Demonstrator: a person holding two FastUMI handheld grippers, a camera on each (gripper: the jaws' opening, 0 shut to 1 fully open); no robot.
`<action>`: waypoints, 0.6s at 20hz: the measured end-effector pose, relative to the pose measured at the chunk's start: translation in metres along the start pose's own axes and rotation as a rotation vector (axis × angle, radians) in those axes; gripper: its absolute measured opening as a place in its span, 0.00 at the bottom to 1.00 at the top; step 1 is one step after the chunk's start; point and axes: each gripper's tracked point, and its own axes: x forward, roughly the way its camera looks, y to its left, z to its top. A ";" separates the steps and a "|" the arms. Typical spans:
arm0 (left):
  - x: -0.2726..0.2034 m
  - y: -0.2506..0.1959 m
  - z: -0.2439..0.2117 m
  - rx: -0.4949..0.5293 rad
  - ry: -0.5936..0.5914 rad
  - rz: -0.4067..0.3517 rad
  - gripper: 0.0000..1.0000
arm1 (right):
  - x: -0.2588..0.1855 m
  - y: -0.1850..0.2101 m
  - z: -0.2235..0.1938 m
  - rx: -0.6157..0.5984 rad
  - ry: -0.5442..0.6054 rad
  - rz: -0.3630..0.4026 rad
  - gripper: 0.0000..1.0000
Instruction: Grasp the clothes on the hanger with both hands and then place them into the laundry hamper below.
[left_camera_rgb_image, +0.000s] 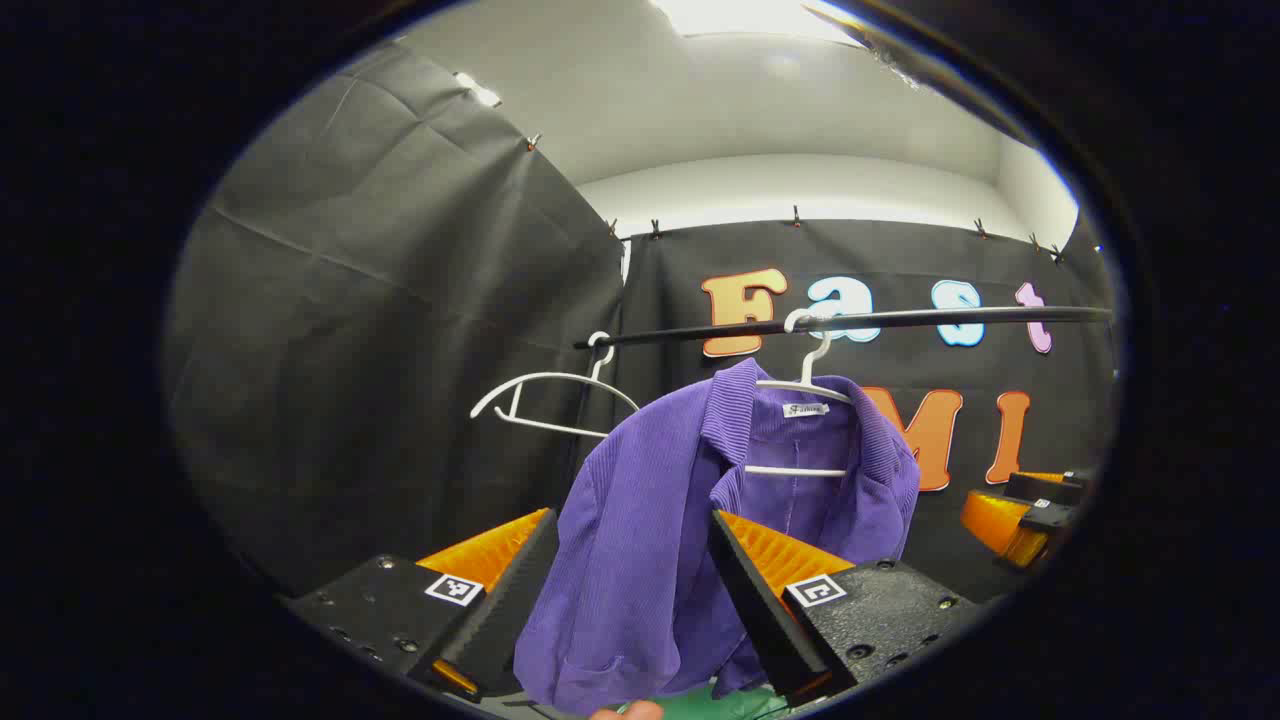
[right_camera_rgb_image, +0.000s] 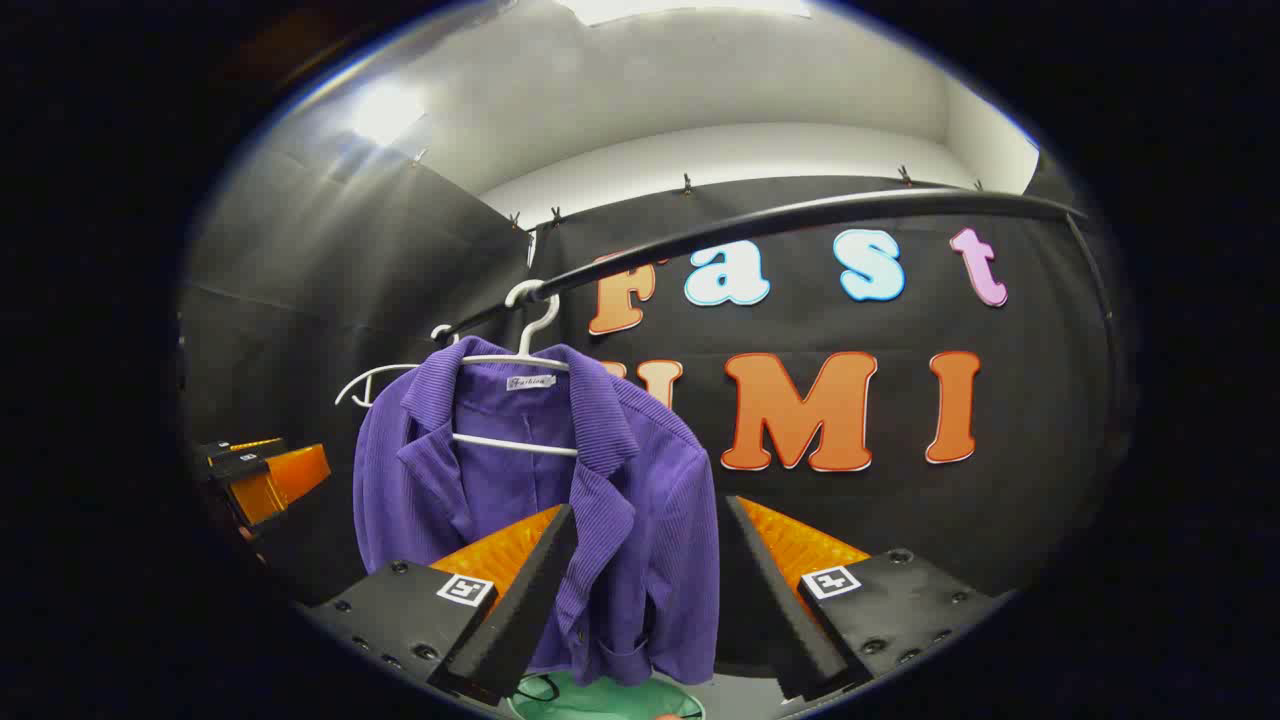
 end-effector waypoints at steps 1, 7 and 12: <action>-0.005 -0.003 0.000 0.010 -0.010 0.011 0.99 | 0.002 0.000 -0.006 0.019 0.007 0.021 0.95; -0.015 -0.017 -0.018 0.007 0.024 0.068 0.95 | 0.017 -0.018 -0.019 0.033 0.016 0.068 0.97; -0.013 -0.025 -0.030 -0.010 0.044 0.088 0.95 | 0.024 -0.021 -0.027 0.051 0.025 0.104 0.97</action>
